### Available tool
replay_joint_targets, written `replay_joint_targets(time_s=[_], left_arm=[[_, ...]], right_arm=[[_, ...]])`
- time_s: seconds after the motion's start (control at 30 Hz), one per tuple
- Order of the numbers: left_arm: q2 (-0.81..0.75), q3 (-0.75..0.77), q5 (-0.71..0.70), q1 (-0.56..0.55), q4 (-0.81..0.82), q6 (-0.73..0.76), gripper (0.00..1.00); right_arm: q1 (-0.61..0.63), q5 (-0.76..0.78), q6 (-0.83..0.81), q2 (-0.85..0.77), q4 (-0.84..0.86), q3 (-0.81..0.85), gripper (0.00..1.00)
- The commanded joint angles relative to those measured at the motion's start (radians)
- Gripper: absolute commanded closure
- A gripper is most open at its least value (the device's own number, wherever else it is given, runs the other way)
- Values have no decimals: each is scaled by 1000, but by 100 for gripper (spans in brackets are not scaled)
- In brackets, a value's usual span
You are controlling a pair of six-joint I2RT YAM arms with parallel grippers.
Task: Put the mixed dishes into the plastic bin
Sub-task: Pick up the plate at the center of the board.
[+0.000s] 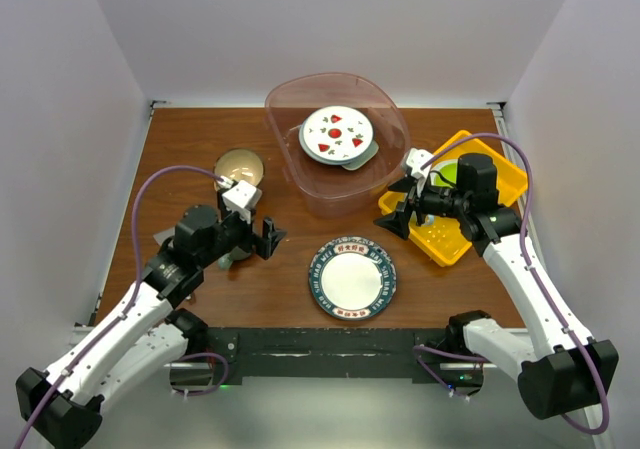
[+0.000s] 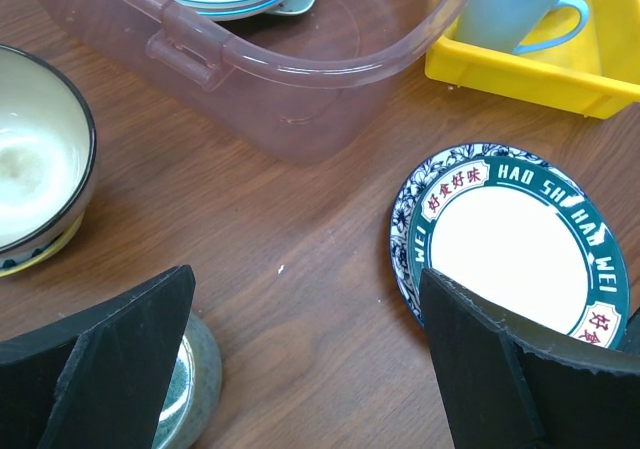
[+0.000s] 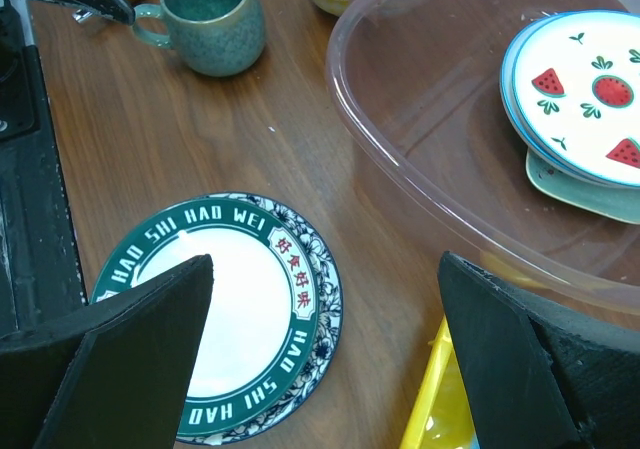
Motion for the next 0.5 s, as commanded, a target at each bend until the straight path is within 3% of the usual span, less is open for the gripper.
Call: replay_joint_targets(time_s=[0.0,0.2,0.47], left_arm=[[7,10,37,3,47,18,0],[18,12,118,3,67,-34,0],[43,-1,183,-2,78,-275,0]], right_arm=[[-4,-32,-31,0,9,2,2],[-4,-46,-46,-4,0,2,2],[-6,-63,-69,-9,-6,-6,2]])
